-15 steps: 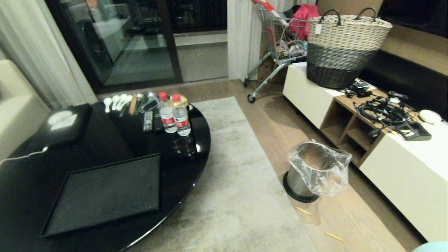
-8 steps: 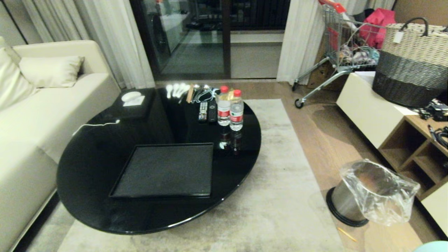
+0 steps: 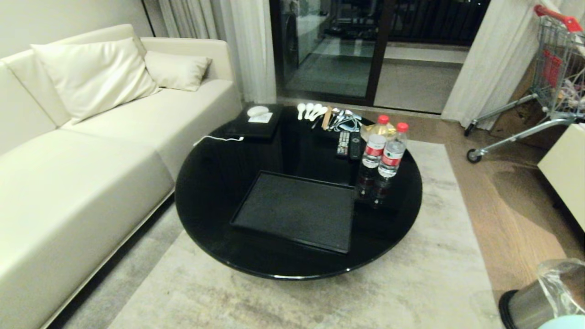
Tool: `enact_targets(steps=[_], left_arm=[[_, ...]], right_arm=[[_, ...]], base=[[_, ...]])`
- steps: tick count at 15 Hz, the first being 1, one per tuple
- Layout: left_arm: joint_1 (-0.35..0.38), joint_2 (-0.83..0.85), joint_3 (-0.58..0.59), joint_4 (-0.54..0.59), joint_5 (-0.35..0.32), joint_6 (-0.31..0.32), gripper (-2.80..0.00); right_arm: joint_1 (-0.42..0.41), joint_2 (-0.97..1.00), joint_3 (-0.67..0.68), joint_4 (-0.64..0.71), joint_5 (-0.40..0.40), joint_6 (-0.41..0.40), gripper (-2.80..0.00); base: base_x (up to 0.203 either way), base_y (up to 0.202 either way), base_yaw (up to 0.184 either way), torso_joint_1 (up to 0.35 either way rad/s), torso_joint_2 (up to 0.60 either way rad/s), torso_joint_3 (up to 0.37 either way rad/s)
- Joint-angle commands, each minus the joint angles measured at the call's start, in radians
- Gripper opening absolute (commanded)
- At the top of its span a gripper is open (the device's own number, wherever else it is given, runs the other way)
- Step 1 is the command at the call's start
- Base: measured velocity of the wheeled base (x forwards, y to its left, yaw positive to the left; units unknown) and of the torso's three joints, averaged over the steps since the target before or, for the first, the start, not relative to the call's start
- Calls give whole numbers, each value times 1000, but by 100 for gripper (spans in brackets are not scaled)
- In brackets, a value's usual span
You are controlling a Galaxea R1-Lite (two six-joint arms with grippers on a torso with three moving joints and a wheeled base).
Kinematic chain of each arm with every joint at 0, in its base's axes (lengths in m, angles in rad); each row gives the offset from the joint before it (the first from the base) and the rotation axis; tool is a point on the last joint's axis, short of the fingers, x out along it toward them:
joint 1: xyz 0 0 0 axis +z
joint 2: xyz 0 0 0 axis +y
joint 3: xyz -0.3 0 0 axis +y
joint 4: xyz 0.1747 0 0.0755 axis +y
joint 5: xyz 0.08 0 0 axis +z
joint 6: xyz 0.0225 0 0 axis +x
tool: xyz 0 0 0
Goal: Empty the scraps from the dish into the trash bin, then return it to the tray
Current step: Put the bowl back to the table
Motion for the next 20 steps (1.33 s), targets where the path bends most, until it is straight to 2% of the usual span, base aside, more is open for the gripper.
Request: enact_targets(steps=[1,4,8,20], left_arm=[[0,0,0,0,0,0,-280],[0,0,0,0,0,-2,-280],[0,0,0,0,0,-2,-280],[0,0,0,0,0,0,-280]], right_arm=[[0,1,0,-2,0,17,-280],[0,1,0,-2,-5,60,-280],[0,1,0,-2,-6,65,-280],[0,1,0,-2,-6,65,-280]], base=[[0,-8,126,-1,2,4],[0,-2,26,2,1,1],[0,0,0,0,0,0],[184,0,1,1,3,2]])
